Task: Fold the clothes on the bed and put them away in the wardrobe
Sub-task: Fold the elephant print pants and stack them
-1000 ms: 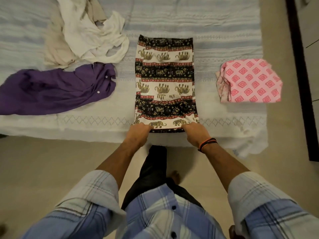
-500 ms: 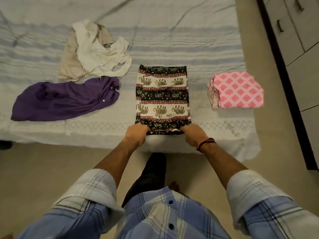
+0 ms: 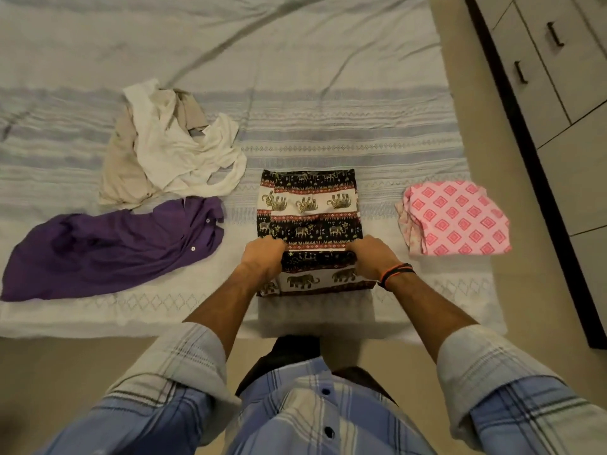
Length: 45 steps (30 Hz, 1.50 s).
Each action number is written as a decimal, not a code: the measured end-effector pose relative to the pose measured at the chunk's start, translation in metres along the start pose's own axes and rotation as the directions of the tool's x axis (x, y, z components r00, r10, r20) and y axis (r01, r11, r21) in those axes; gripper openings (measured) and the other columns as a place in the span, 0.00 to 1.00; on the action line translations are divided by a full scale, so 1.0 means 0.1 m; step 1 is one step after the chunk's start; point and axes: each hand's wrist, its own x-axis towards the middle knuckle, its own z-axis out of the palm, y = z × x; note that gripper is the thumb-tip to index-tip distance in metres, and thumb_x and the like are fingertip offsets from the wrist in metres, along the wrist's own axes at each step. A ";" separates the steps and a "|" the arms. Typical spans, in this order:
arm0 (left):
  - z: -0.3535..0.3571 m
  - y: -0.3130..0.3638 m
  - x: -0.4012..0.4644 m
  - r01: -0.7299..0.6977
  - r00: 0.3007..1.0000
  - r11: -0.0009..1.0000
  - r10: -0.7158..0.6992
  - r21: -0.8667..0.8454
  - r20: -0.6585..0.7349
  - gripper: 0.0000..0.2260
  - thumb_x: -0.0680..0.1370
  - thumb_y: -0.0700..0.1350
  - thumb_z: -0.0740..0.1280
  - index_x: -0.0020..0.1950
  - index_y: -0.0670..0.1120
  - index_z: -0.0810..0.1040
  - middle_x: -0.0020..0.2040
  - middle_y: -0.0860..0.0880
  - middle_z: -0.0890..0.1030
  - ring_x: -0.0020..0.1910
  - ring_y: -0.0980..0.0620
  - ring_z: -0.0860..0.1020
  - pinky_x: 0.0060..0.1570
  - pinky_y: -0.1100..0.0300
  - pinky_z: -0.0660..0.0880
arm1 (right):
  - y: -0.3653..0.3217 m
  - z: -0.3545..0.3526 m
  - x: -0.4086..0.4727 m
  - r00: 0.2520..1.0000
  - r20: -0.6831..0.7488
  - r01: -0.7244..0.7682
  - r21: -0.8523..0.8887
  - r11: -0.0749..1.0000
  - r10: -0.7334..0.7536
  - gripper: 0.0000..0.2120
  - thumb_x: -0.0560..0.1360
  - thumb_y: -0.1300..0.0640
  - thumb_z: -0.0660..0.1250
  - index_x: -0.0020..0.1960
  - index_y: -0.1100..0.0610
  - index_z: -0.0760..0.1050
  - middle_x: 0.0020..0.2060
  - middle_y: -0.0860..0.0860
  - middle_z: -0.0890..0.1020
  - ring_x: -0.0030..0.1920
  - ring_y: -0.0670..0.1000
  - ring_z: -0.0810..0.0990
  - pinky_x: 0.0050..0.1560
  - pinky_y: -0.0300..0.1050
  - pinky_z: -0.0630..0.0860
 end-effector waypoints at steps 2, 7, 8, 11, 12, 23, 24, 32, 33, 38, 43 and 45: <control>-0.11 -0.08 0.18 -0.009 1.000 1.000 0.009 0.000 0.014 0.16 0.76 0.39 0.65 0.62 0.49 0.78 0.55 0.45 0.81 0.53 0.44 0.80 0.52 0.51 0.77 | 0.00 -0.09 0.16 1.000 0.017 -0.027 0.013 1.000 0.026 0.19 0.75 0.64 0.63 0.66 0.56 0.76 0.57 0.61 0.79 0.56 0.63 0.78 0.57 0.53 0.76; -0.26 -0.19 0.54 -0.026 0.999 0.999 0.026 -0.030 0.022 0.12 0.75 0.39 0.66 0.58 0.48 0.80 0.51 0.46 0.82 0.50 0.45 0.80 0.50 0.50 0.79 | 0.03 -0.28 0.49 0.997 0.038 -0.063 0.018 0.998 0.062 0.17 0.75 0.64 0.62 0.63 0.58 0.77 0.56 0.60 0.80 0.56 0.62 0.78 0.58 0.55 0.77; -0.29 -0.20 0.61 -0.031 0.999 0.999 0.032 -0.038 0.022 0.12 0.75 0.38 0.66 0.57 0.48 0.80 0.50 0.46 0.82 0.49 0.45 0.81 0.50 0.50 0.79 | 0.04 -0.30 0.55 0.997 0.041 -0.062 0.024 0.998 0.061 0.17 0.75 0.65 0.62 0.63 0.58 0.77 0.56 0.60 0.80 0.56 0.62 0.78 0.58 0.55 0.77; -0.34 -0.25 0.86 -0.031 0.999 0.998 0.032 -0.057 0.026 0.11 0.76 0.39 0.66 0.57 0.47 0.80 0.51 0.46 0.82 0.50 0.45 0.80 0.51 0.51 0.78 | 0.10 -0.39 0.79 0.996 0.061 -0.064 0.040 0.997 0.061 0.16 0.75 0.66 0.62 0.60 0.59 0.77 0.55 0.61 0.80 0.55 0.62 0.79 0.57 0.54 0.77; -0.36 -0.27 0.94 -0.030 0.999 0.998 0.032 -0.054 0.029 0.11 0.76 0.39 0.66 0.57 0.46 0.79 0.51 0.46 0.82 0.51 0.45 0.80 0.51 0.52 0.77 | 0.11 -0.41 0.87 0.997 0.056 -0.063 0.037 0.997 0.061 0.15 0.75 0.67 0.62 0.60 0.59 0.78 0.55 0.61 0.81 0.55 0.62 0.79 0.57 0.54 0.77; -0.36 -0.50 1.70 0.021 1.000 0.982 -0.021 -0.186 -0.003 0.17 0.74 0.36 0.69 0.61 0.43 0.73 0.59 0.48 0.76 0.57 0.46 0.76 0.56 0.51 0.76 | 0.20 -0.50 1.69 0.997 -0.069 -0.041 -0.122 0.992 0.033 0.19 0.76 0.67 0.63 0.66 0.63 0.68 0.59 0.59 0.77 0.58 0.60 0.77 0.58 0.54 0.75; -0.32 -0.49 1.70 0.028 1.000 0.981 -0.029 -0.191 0.001 0.19 0.73 0.36 0.70 0.63 0.43 0.72 0.61 0.48 0.75 0.59 0.47 0.75 0.57 0.52 0.75 | 0.18 -0.46 1.68 0.999 -0.043 -0.037 -0.137 0.990 0.031 0.20 0.76 0.66 0.64 0.67 0.63 0.67 0.60 0.60 0.76 0.59 0.60 0.76 0.59 0.55 0.74; 0.62 -0.20 1.44 0.028 0.973 0.968 0.030 -0.248 0.228 0.28 0.72 0.38 0.71 0.70 0.44 0.68 0.68 0.45 0.72 0.64 0.46 0.73 0.64 0.50 0.74 | 0.10 0.40 1.51 0.954 0.299 0.023 -0.028 0.999 -0.014 0.27 0.73 0.60 0.68 0.70 0.62 0.65 0.65 0.60 0.74 0.62 0.60 0.74 0.62 0.55 0.75; 0.76 -0.17 1.40 0.024 0.967 0.970 0.039 -0.244 0.252 0.30 0.72 0.40 0.72 0.72 0.44 0.66 0.70 0.45 0.70 0.67 0.45 0.72 0.66 0.49 0.72 | 0.11 0.53 1.49 0.946 0.322 0.027 -0.038 0.999 -0.013 0.30 0.74 0.59 0.68 0.73 0.63 0.62 0.68 0.60 0.71 0.66 0.61 0.72 0.65 0.56 0.73; 1.19 -0.02 1.27 0.017 0.949 0.994 0.018 -0.109 0.315 0.43 0.75 0.36 0.68 0.80 0.41 0.41 0.80 0.40 0.39 0.79 0.40 0.44 0.76 0.42 0.51 | 0.12 1.02 1.38 0.933 0.360 0.046 -0.134 0.990 0.006 0.42 0.77 0.63 0.64 0.80 0.61 0.39 0.79 0.61 0.45 0.79 0.62 0.46 0.77 0.62 0.53; 1.44 0.03 1.30 0.023 0.967 0.997 -0.003 -0.076 0.254 0.44 0.75 0.31 0.66 0.78 0.40 0.36 0.78 0.39 0.33 0.78 0.37 0.38 0.75 0.38 0.48 | 0.13 1.27 1.40 0.961 0.275 0.041 -0.172 0.984 0.008 0.40 0.79 0.70 0.59 0.78 0.63 0.35 0.78 0.64 0.39 0.78 0.65 0.42 0.76 0.65 0.52; 1.47 0.02 1.32 0.013 0.972 0.997 0.005 -0.074 0.235 0.44 0.75 0.30 0.66 0.78 0.39 0.35 0.78 0.39 0.33 0.78 0.37 0.38 0.75 0.38 0.51 | 0.16 1.31 1.44 0.967 0.255 0.066 -0.170 0.983 -0.021 0.39 0.78 0.72 0.58 0.78 0.64 0.35 0.78 0.65 0.40 0.78 0.66 0.43 0.76 0.65 0.55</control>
